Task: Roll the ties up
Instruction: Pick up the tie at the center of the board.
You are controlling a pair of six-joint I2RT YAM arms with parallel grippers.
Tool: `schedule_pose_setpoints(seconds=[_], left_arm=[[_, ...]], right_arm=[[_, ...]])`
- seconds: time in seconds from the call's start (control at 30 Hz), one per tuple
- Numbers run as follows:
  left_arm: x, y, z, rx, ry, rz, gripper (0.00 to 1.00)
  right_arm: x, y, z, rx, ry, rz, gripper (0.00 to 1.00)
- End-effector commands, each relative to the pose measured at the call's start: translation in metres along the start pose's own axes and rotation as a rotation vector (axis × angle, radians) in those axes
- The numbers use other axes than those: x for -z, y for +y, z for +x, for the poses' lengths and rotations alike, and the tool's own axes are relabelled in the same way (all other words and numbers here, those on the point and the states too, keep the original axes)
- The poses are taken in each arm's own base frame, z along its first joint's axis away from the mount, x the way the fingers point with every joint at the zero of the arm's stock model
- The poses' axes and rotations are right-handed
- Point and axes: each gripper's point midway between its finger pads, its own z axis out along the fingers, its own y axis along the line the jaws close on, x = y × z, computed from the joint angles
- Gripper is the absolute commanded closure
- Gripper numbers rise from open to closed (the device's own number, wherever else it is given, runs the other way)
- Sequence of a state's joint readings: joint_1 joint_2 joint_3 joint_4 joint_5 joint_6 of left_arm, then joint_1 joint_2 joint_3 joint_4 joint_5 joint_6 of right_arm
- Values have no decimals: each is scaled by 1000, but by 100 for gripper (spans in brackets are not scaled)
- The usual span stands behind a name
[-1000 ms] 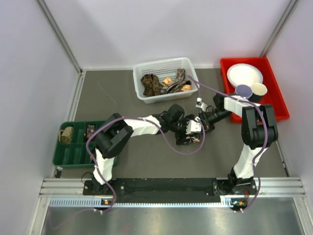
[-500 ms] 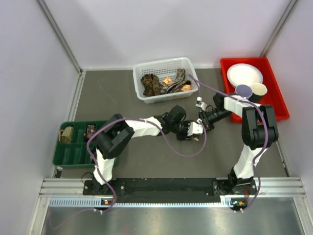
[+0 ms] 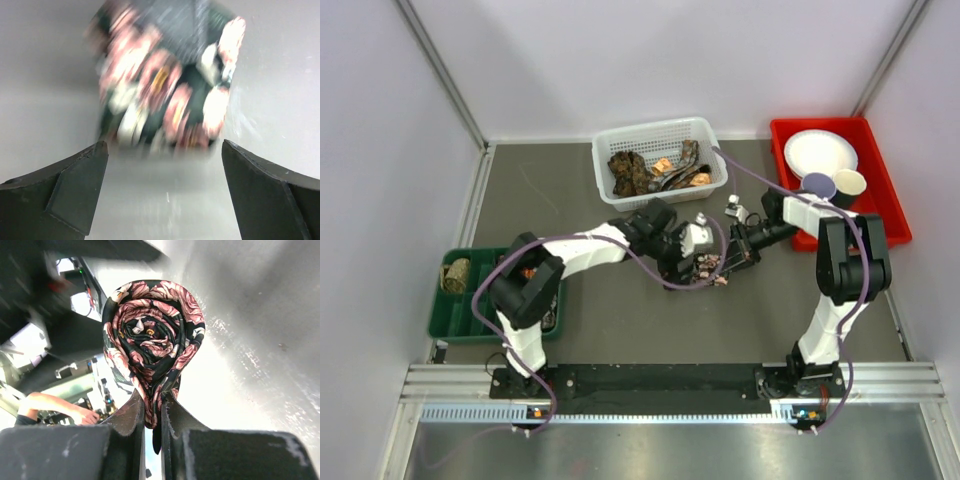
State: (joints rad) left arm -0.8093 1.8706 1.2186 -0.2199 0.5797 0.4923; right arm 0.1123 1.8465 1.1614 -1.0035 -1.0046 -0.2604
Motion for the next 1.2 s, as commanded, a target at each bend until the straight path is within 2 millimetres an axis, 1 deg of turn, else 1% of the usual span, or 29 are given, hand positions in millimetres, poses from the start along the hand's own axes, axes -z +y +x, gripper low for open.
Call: schedule_pose_setpoints(seconds=[0.0, 0.03, 0.07, 0.1, 0.13, 0.17, 0.2, 0.23, 0.27, 0.3, 0.33, 0.37, 0.4, 0.43, 0.47, 0.5, 0.53, 0.57, 0.63, 0.67, 0.7, 0.73, 0.8, 0.87, 0.9, 1.07, 1.17], left_arm=[[59, -2, -15, 371, -70, 25, 1], [73, 0, -14, 434, -90, 40, 1], [81, 2, -16, 473, -112, 51, 1], [90, 2, -18, 573, -129, 48, 1], [99, 13, -13, 633, -149, 16, 1], [105, 19, -18, 692, -183, -2, 1], [110, 19, -15, 817, -196, -15, 1], [114, 28, -12, 885, -211, -54, 1], [115, 30, -10, 949, -215, -56, 1], [115, 26, -12, 1036, -215, -2, 1], [119, 25, -12, 1095, -223, 47, 1], [122, 15, -23, 1199, -237, 163, 1], [119, 20, -27, 1196, -289, 201, 1], [122, 21, -31, 1193, -325, 221, 1], [125, 21, -39, 1168, -365, 230, 1], [130, 24, -48, 1101, -419, 211, 1], [132, 26, -52, 1076, -448, 209, 1], [132, 25, -57, 1097, -462, 224, 1], [128, 29, -59, 1108, -474, 242, 1], [127, 28, -58, 1147, -474, 257, 1], [124, 28, -59, 1150, -480, 265, 1], [124, 29, -61, 1132, -498, 269, 1], [118, 24, -60, 1141, -489, 282, 1], [113, 18, -61, 1136, -479, 305, 1], [108, 13, -62, 1139, -465, 316, 1], [98, 4, -65, 1152, -450, 337, 1], [94, 0, -69, 1155, -446, 364, 1]], right_arm=[[13, 14, -23, 53, -77, -59, 100], [15, 15, -25, 60, -89, -63, 100], [15, 18, -26, 65, -93, -74, 100], [15, 19, -26, 61, -96, -82, 100], [15, 20, -29, 67, -103, -86, 100], [16, 25, -30, 75, -113, -102, 100], [17, 26, -30, 66, -116, -107, 100], [17, 27, -32, 66, -124, -110, 100], [18, 31, -34, 88, -137, -122, 100], [17, 33, -35, 81, -140, -128, 100], [17, 36, -36, 87, -142, -133, 100], [16, 38, -38, 97, -147, -144, 100], [15, 43, -38, 101, -146, -153, 100], [14, 46, -38, 103, -148, -161, 100], [13, 49, -40, 109, -152, -172, 100], [10, 54, -41, 124, -152, -176, 100], [9, 58, -42, 137, -155, -183, 100], [7, 63, -42, 144, -153, -195, 100], [3, 73, -44, 173, -159, -208, 100], [3, 78, -44, 185, -161, -214, 100], [2, 81, -47, 185, -166, -218, 100], [-1, 87, -44, 194, -154, -223, 100], [-2, 92, -45, 197, -150, -227, 100], [-4, 96, -44, 207, -147, -236, 100], [-4, 96, -44, 203, -144, -238, 100], [-6, 104, -40, 217, -135, -254, 100], [-6, 105, -40, 218, -136, -254, 100]])
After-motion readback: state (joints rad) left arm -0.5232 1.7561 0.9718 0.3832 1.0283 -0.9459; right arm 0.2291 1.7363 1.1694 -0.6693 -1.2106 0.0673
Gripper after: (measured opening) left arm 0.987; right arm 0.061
